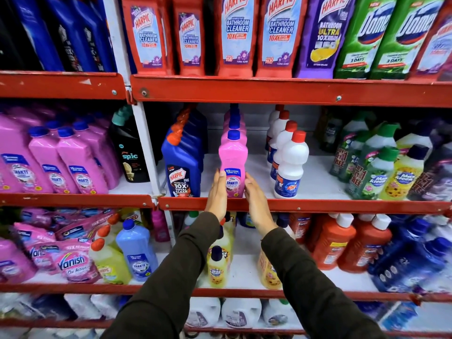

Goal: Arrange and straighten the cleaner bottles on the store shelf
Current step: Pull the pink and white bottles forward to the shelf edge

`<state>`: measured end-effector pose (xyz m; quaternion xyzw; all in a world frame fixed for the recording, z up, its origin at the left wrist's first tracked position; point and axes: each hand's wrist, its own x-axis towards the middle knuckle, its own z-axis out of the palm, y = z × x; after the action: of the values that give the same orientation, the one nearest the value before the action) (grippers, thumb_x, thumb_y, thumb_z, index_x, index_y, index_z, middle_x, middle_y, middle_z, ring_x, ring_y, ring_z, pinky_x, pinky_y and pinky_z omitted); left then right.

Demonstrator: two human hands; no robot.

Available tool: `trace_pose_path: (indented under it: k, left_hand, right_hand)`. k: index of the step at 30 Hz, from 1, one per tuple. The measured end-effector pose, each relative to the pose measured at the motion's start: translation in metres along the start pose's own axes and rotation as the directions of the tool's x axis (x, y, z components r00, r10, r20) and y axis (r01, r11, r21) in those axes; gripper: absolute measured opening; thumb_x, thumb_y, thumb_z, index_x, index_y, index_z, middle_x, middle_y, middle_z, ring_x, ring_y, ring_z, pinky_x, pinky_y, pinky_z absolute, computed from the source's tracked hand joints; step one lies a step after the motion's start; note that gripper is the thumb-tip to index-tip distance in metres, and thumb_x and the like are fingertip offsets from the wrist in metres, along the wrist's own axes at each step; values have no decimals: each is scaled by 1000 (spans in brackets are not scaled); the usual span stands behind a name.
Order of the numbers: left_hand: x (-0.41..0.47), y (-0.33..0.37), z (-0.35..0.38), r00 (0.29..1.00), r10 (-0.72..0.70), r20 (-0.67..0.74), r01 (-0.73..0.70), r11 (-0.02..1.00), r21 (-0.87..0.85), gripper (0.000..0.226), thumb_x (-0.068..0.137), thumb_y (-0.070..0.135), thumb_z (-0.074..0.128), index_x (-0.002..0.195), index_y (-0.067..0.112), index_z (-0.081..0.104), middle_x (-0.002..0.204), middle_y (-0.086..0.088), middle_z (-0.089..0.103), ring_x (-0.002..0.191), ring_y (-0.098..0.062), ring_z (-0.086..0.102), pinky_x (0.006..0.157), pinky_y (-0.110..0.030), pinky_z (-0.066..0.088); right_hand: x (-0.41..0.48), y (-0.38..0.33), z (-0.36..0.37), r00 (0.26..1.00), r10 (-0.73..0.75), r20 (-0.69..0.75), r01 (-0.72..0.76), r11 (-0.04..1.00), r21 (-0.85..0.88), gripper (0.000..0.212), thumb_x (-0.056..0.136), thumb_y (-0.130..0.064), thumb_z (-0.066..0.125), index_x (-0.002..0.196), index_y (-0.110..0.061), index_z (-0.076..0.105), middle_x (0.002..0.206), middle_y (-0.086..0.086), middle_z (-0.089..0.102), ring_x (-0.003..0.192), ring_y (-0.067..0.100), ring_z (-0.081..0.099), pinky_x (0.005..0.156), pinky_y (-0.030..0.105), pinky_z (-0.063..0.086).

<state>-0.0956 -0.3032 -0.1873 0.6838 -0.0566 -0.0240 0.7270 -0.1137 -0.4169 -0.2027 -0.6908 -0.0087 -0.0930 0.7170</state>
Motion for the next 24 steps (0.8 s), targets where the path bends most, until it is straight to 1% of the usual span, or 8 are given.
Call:
trace_pose_path:
  k: [3, 5, 8, 11, 15, 17, 21, 24]
  left_hand:
    - [-5, -1, 5, 998, 50, -48, -52, 998, -35, 93, 85, 78, 30, 164, 29, 22, 166, -9, 36, 147, -24, 44, 123, -49, 35]
    - [-15, -7, 15, 969, 155, -195, -166, 985, -43, 81, 93, 68, 32, 163, 31, 18, 168, 1, 28, 145, -11, 37, 118, -36, 34]
    - [-34, -22, 38, 869, 274, -411, -311, 950, -24, 61, 97, 61, 37, 149, 29, 41, 146, 13, 44, 131, 2, 46, 105, -18, 41]
    - [-41, -33, 69, 884, 307, -351, -319, 948, 27, 48, 103, 44, 37, 138, 16, 54, 142, -3, 52, 135, -17, 48, 115, -35, 41]
    - [-27, -23, 106, 979, 199, -54, -200, 980, -6, 45, 113, 33, 31, 155, 19, 39, 162, -5, 40, 150, -18, 37, 125, -35, 29]
    - [-18, -13, 121, 996, 51, 78, -49, 999, -18, 56, 112, 45, 26, 163, 22, 27, 169, -3, 30, 153, -17, 32, 125, -31, 25]
    - [-7, 0, 142, 986, -50, 162, 62, 996, -71, 64, 110, 52, 18, 157, 15, 40, 157, -12, 50, 139, -23, 52, 114, -35, 45]
    - [-2, -2, 144, 987, -33, 155, 43, 997, -61, 63, 111, 50, 18, 156, 13, 43, 154, -15, 53, 138, -25, 54, 114, -34, 45]
  right_hand:
    - [-4, -1, -5, 996, -60, -70, 61, 998, 9, 46, 109, -35, 39, 154, -27, 38, 144, -8, 52, 118, -2, 58, 81, 3, 51]
    - [-10, 0, -13, 961, -156, -227, 162, 987, 7, 41, 110, -26, 39, 150, -23, 43, 144, -2, 56, 124, 10, 59, 95, 17, 54]
    - [-20, 0, -35, 838, -249, -487, 287, 958, 4, 33, 107, -12, 40, 135, -20, 56, 125, 3, 63, 112, 17, 63, 94, 27, 53]
    - [-20, 0, -69, 745, -219, -630, 308, 951, 34, 30, 106, -18, 43, 132, -15, 57, 131, 6, 56, 116, 12, 55, 95, 20, 46]
    - [-4, -3, -114, 842, -54, -536, 117, 990, 83, 46, 110, -26, 36, 153, -11, 42, 160, 6, 40, 147, 19, 39, 125, 38, 30]
    - [2, -9, -127, 907, 17, -421, 26, 995, 96, 48, 111, -32, 33, 155, -13, 38, 163, 4, 38, 150, 19, 37, 125, 36, 28]
    - [3, -15, -135, 977, 41, -208, -25, 997, 78, 40, 110, -41, 27, 119, -31, 65, 117, -21, 71, 103, -10, 68, 83, 9, 53]
    - [1, -16, -139, 986, 47, -161, -33, 996, 87, 40, 111, -40, 28, 103, -37, 67, 94, -29, 74, 93, -14, 69, 78, 9, 52]
